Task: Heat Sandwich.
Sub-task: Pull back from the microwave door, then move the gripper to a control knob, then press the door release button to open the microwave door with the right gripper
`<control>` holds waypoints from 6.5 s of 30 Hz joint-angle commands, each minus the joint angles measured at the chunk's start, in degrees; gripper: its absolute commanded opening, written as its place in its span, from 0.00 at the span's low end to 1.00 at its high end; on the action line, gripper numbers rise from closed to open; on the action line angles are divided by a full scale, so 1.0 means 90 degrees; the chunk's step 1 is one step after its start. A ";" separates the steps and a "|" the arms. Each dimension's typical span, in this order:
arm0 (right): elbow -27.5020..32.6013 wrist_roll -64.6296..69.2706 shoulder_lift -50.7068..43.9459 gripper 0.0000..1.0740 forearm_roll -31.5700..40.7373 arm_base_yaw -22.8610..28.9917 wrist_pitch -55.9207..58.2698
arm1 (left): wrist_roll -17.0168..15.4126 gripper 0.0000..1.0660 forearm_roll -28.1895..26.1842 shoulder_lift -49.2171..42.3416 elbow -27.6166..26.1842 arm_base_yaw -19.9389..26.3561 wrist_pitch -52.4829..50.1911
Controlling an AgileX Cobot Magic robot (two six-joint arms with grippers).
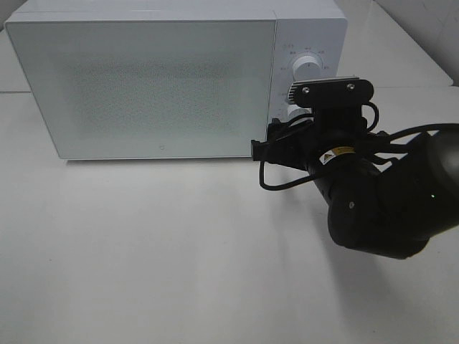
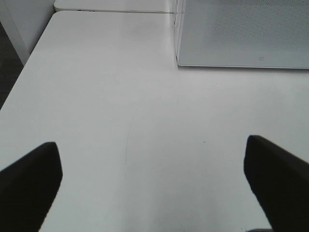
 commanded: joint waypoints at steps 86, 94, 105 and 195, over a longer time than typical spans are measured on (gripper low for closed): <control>-0.0891 0.2375 0.0783 0.06 -0.0866 -0.0745 -0.0337 | -0.0025 0.92 -0.0057 -0.0121 0.0006 0.0019 0.0000; -0.0885 0.4870 0.0783 0.06 -0.1693 -0.0745 -0.1006 | -0.0025 0.92 -0.0057 -0.0121 0.0006 0.0019 0.0000; -0.0879 0.7856 0.0783 0.06 -0.1738 -0.0745 -0.1458 | -0.0025 0.92 -0.0057 -0.0121 0.0006 0.0019 0.0000; -0.0178 0.7270 -0.0910 0.71 -0.3049 -0.0834 0.3743 | -0.0025 0.92 -0.0057 -0.0121 0.0006 0.0019 0.0000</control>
